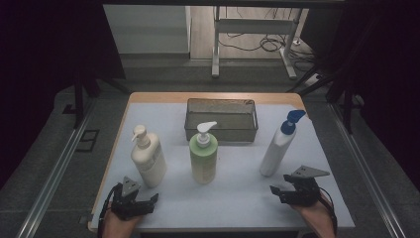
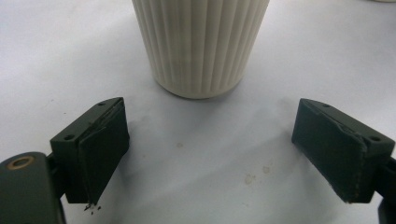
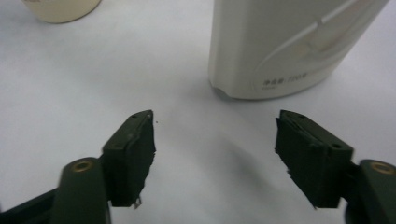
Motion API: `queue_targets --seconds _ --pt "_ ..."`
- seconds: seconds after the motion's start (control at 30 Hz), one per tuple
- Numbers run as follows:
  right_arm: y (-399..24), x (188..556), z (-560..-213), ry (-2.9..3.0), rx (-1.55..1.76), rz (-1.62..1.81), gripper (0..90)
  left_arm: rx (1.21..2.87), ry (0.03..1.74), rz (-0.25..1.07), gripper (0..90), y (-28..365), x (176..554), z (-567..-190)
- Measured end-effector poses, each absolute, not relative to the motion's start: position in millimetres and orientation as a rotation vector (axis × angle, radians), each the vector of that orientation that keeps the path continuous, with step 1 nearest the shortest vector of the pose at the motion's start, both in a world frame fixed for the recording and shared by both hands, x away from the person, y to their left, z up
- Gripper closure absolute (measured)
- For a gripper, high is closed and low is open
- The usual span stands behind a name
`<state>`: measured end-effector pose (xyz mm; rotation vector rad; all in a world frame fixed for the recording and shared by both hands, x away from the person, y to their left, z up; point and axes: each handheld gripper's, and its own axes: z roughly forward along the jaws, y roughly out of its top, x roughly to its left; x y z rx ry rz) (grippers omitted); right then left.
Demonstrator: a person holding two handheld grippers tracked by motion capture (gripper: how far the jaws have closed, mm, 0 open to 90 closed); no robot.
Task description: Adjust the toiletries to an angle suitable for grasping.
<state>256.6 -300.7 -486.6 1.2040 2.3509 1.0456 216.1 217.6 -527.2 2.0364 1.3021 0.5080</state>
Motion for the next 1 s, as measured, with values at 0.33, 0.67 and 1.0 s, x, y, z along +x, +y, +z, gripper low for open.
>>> queue_targets --seconds 0.33,0.67,1.0 --pt "-290 258 -480 2.368 1.164 1.057 51.4 2.036 1.303 0.508 10.7 217 216 -527" --pt "-272 263 -473 2.361 1.126 1.082 84.1 2.036 1.302 0.509 10.7 217 216 -527" --pt "-250 278 -473 2.305 1.166 1.05 89.4 2.035 1.303 0.508 10.7 217 216 -527"
